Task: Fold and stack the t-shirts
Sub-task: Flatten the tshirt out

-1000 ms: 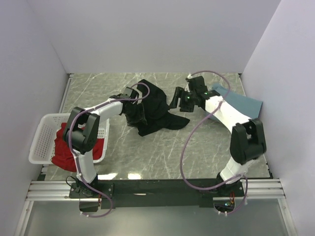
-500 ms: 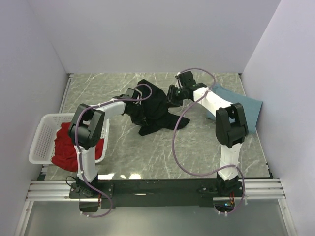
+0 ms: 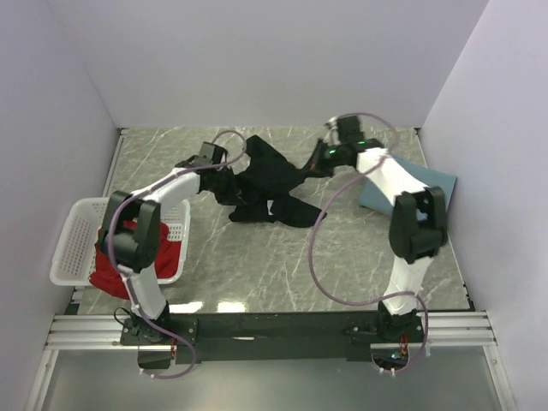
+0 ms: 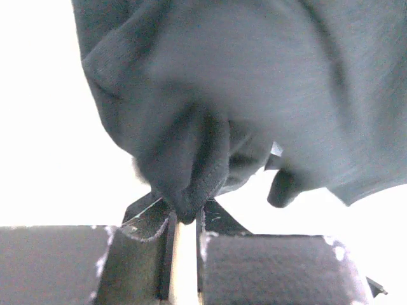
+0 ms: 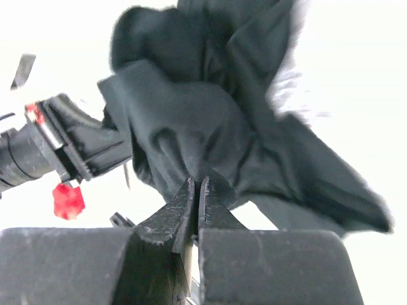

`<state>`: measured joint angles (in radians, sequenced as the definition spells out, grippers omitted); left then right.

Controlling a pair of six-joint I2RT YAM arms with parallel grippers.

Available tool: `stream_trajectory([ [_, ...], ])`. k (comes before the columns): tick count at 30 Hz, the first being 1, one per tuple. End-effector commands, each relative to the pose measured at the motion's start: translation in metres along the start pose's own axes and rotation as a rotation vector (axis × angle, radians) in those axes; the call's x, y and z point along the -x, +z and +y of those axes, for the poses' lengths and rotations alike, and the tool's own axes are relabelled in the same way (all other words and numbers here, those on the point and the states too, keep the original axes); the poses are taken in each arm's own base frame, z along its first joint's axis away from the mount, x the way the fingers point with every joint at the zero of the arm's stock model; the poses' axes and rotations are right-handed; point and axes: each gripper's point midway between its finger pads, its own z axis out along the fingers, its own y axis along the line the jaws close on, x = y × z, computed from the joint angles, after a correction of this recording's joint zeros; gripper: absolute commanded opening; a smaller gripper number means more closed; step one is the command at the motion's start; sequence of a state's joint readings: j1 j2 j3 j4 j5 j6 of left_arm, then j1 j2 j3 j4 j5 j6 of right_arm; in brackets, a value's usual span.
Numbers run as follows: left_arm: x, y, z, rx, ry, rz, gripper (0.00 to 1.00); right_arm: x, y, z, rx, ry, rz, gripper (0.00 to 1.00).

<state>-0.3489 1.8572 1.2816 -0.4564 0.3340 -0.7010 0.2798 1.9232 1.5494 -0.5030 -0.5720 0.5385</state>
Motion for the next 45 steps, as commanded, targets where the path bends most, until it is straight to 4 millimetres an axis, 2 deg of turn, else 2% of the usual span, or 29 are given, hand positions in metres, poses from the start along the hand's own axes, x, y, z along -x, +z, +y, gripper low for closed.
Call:
stream_trajectory([
  [1,0.028,-0.053,-0.025,-0.057,0.038,-0.145,0.0,0.047,-0.095,0.026,0.041,-0.036,-0.243,0.0],
  [2,0.032,-0.061,-0.024,-0.049,0.039,-0.169,0.0,0.057,-0.113,0.02,0.027,-0.034,-0.286,0.0],
  [3,0.036,-0.07,-0.026,-0.051,0.046,-0.189,0.0,0.059,-0.126,0.019,0.013,-0.033,-0.307,0.0],
  [5,0.044,-0.095,-0.025,-0.046,0.052,-0.233,0.0,0.071,-0.166,0.019,-0.014,-0.05,-0.407,0.0],
  [6,0.05,-0.114,-0.031,-0.065,0.065,-0.271,0.0,0.07,-0.189,0.024,-0.017,-0.059,-0.452,0.0],
  [7,0.055,-0.126,-0.025,-0.065,0.052,-0.289,0.0,0.072,-0.202,0.025,-0.024,-0.063,-0.485,0.0],
  [9,0.062,-0.15,-0.029,-0.092,0.052,-0.325,0.0,0.076,-0.236,0.019,-0.061,-0.053,-0.568,0.0],
  [11,0.069,-0.181,-0.03,-0.115,0.063,-0.383,0.0,0.072,-0.274,0.033,-0.073,-0.099,-0.665,0.0],
  [12,0.069,-0.199,-0.038,-0.148,0.096,-0.413,0.0,0.068,-0.297,0.04,-0.094,-0.121,-0.725,0.0],
  [13,0.071,-0.21,-0.04,-0.159,0.108,-0.434,0.0,0.065,-0.309,0.045,-0.102,-0.143,-0.759,0.0],
  [15,0.068,-0.229,-0.052,-0.198,0.159,-0.453,0.0,0.055,-0.339,0.06,-0.119,-0.2,-0.845,0.0],
  [18,0.055,-0.258,-0.067,-0.251,0.212,-0.484,0.0,0.038,-0.374,0.081,-0.108,-0.248,-0.951,0.0],
  [20,0.045,-0.269,-0.075,-0.289,0.241,-0.479,0.0,0.027,-0.393,0.092,-0.096,-0.269,-1.009,0.0],
  [21,0.039,-0.28,-0.079,-0.307,0.261,-0.494,0.0,0.015,-0.412,0.106,-0.075,-0.301,-1.072,0.0],
  [23,0.031,-0.293,-0.085,-0.328,0.281,-0.503,0.0,0.004,-0.435,0.116,-0.07,-0.317,-1.158,0.0],
  [24,0.025,-0.304,-0.088,-0.337,0.295,-0.514,0.0,-0.007,-0.454,0.128,-0.055,-0.345,-1.225,0.0],
  [27,0.014,-0.327,-0.098,-0.367,0.327,-0.528,0.0,-0.021,-0.494,0.143,-0.062,-0.362,-1.363,0.0],
  [28,0.012,-0.334,-0.101,-0.375,0.337,-0.533,0.0,-0.025,-0.513,0.15,-0.072,-0.361,-1.424,0.0],
  [29,0.009,-0.348,-0.11,-0.399,0.359,-0.553,0.0,-0.026,-0.522,0.154,-0.072,-0.36,-1.449,0.0],
  [31,0.003,-0.359,-0.114,-0.407,0.371,-0.551,0.0,-0.032,-0.545,0.166,-0.059,-0.366,-1.518,0.0],
  [33,-0.003,-0.378,-0.123,-0.435,0.398,-0.571,0.0,-0.036,-0.561,0.171,-0.061,-0.352,-1.575,0.0],
  [36,-0.015,-0.391,-0.131,-0.472,0.41,-0.551,0.0,-0.045,-0.579,0.174,-0.058,-0.328,-1.641,0.0],
  [39,-0.019,-0.389,-0.143,-0.553,0.43,-0.504,0.0,-0.039,-0.573,0.159,-0.085,-0.272,-1.647,0.0],
  [40,-0.016,-0.382,-0.144,-0.565,0.43,-0.49,0.0,-0.029,-0.557,0.143,-0.115,-0.228,-1.613,0.0],
  [41,-0.005,-0.362,-0.141,-0.569,0.416,-0.464,0.0,-0.024,-0.548,0.135,-0.131,-0.206,-1.596,0.0],
  [42,-0.002,-0.349,-0.141,-0.59,0.421,-0.429,0.0,-0.011,-0.525,0.111,-0.188,-0.168,-1.545,0.0],
  [43,0.006,-0.336,-0.139,-0.589,0.42,-0.421,0.0,-0.004,-0.511,0.098,-0.212,-0.15,-1.518,0.0],
  [44,0.015,-0.312,-0.13,-0.573,0.395,-0.391,0.0,0.004,-0.501,0.088,-0.229,-0.142,-1.51,0.0],
  [45,0.036,-0.287,-0.128,-0.564,0.393,-0.383,0.0,0.014,-0.487,0.073,-0.264,-0.121,-1.491,0.0],
])
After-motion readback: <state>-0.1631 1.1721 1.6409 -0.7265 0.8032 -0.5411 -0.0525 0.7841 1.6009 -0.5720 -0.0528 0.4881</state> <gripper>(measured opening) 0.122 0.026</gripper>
